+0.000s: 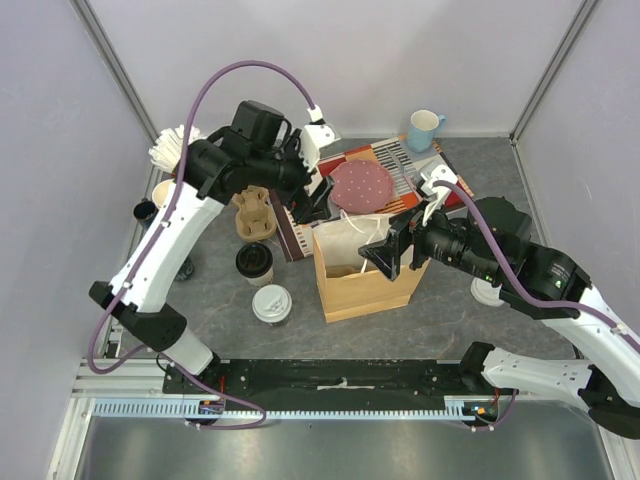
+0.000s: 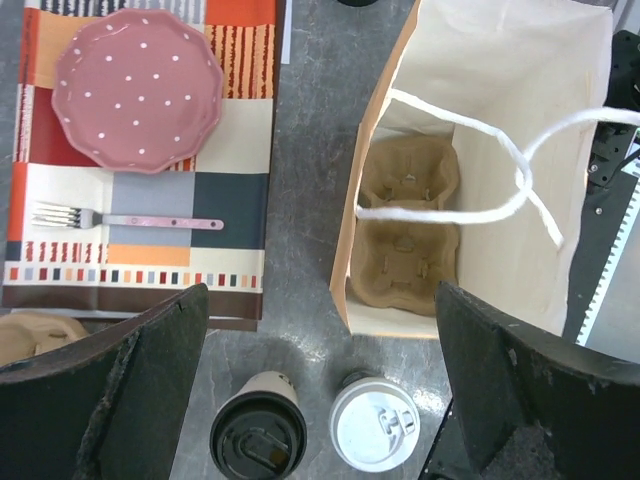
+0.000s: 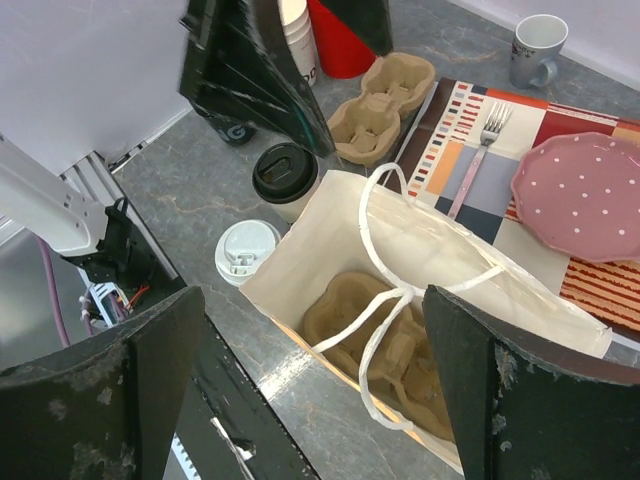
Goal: Pack the takeout coffee
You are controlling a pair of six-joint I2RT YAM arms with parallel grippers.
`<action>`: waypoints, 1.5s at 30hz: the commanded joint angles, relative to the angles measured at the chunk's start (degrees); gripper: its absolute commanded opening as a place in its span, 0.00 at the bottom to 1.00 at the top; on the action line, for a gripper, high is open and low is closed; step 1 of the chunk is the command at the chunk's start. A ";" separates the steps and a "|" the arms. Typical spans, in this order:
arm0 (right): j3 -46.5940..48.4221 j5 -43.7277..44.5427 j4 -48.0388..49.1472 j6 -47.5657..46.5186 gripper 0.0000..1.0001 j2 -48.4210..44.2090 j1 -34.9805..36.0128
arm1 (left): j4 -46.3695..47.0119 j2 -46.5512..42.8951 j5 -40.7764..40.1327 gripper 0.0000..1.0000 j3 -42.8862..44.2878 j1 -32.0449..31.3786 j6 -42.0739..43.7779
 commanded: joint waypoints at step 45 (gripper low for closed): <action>-3.52 -18.14 7.38 -12.65 0.98 3.74 0.09 | -1.70 -17.59 12.18 0.59 -51.71 27.64 68.67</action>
